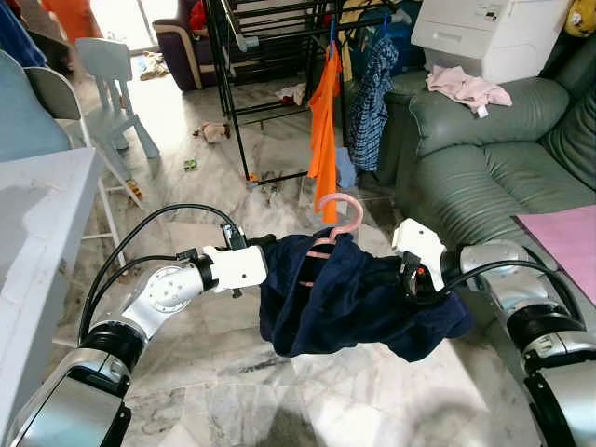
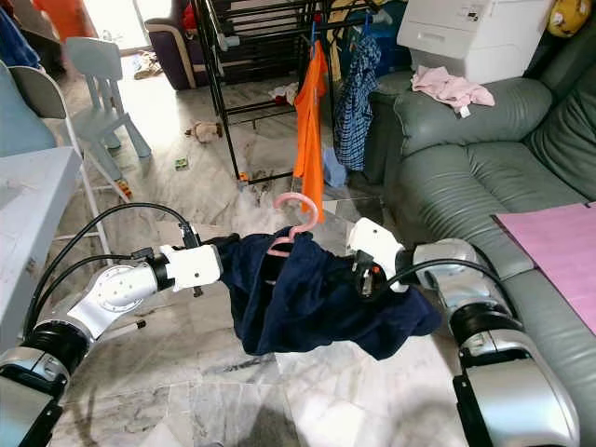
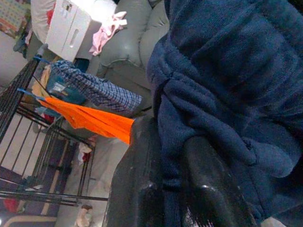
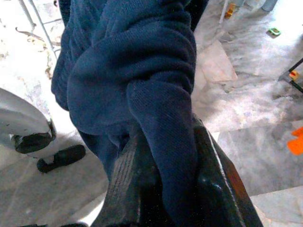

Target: Hang hanger

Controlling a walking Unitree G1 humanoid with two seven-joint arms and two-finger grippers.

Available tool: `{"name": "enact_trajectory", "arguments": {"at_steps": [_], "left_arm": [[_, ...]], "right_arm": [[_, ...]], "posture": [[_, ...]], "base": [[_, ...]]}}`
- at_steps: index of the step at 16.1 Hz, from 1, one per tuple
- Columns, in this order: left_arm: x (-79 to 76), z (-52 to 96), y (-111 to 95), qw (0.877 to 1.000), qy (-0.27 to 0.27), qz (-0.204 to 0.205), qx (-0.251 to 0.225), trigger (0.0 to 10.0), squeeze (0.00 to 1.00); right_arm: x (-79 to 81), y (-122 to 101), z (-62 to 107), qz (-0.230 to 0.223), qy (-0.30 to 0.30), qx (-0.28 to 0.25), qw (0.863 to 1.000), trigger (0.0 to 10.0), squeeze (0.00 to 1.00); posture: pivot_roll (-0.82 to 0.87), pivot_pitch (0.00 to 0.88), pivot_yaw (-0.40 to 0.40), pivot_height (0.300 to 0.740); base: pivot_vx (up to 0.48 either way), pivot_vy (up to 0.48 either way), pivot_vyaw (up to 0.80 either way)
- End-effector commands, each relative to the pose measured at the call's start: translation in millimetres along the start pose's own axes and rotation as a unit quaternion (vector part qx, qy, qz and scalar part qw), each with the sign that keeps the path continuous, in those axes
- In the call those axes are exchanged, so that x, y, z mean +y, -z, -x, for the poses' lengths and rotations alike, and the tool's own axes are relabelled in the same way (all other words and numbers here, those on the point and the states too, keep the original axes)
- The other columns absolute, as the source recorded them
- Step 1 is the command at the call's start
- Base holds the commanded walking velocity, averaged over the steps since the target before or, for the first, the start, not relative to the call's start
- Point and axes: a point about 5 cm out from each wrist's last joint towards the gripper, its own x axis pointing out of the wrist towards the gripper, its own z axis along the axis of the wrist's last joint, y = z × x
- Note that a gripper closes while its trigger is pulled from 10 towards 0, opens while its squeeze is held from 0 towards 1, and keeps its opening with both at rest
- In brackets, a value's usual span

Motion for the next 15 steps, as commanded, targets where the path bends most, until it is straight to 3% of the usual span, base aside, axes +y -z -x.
{"name": "enact_trajectory", "arguments": {"at_steps": [1,2,3,4,6,9,11,12,13,15], "left_arm": [[9.7,-2.2,-2.0,1.0,-0.028,0.01,-0.002,7.4,0.0],[8.4,-2.0,-0.3,0.999,-0.025,0.019,0.003,10.0,0.0],[6.2,-0.9,3.1,0.999,-0.025,0.042,0.011,10.0,1.0],[-1.4,0.8,7.4,0.998,-0.005,0.057,0.023,10.0,1.0],[-6.3,3.4,7.9,0.999,0.009,0.039,0.024,10.0,1.0],[-4.9,11.7,12.2,0.999,0.023,0.029,0.032,10.0,1.0],[3.5,16.7,17.0,0.994,-0.054,0.087,0.041,10.0,1.0],[6.3,19.9,25.6,0.979,-0.132,0.141,0.071,10.0,1.0],[5.0,23.2,29.6,0.966,-0.179,0.169,0.082,10.0,1.0],[-11.9,34.3,38.5,0.908,-0.295,0.282,0.096,10.0,1.0]], "right_arm": [[-0.2,-0.3,-3.3,0.001,0.026,-0.005,1.0,0.0,0.0],[-0.7,-0.1,-3.8,0.001,0.036,-0.004,0.999,0.0,0.0],[-1.2,0.1,-5.3,0.0,0.053,-0.004,0.999,0.0,0.0],[-1.1,1.9,-8.8,-0.004,0.083,-0.002,0.997,0.0,0.0],[1.8,9.0,-13.3,-0.014,0.116,0.01,0.993,0.0,0.0],[2.8,18.0,-17.2,-0.044,0.172,0.024,0.984,0.0,0.0],[-0.9,19.8,-18.4,-0.079,0.244,0.022,0.966,0.0,0.0],[-2.6,21.0,-18.3,-0.11,0.285,0.015,0.952,0.0,0.0],[-2.7,21.9,-17.8,-0.128,0.306,0.009,0.943,0.0,0.0],[2.3,23.9,-18.7,-0.181,0.356,-0.021,0.917,0.0,0.0]], "posture": [[-0.13,0.0,0.041,0.74],[-0.13,0.0,0.043,0.74],[-0.13,0.0,0.049,0.74],[-0.13,0.0,0.056,0.74],[-0.13,0.0,0.059,0.74],[-0.14,0.0,0.052,0.74],[-0.14,0.0,0.054,0.74],[-0.15,0.0,0.058,0.74],[-0.15,0.0,0.061,0.74],[-0.16,0.0,0.062,0.74]], "base": [[0.0,0.0,0.0],[0.0,0.0,0.0],[0.0,0.0,0.0],[0.0,0.0,0.0],[0.0,0.0,0.0],[0.0,0.0,0.0],[0.0,0.0,0.0],[0.0,0.0,0.0],[0.0,0.0,0.0],[0.0,0.0,0.0]]}}
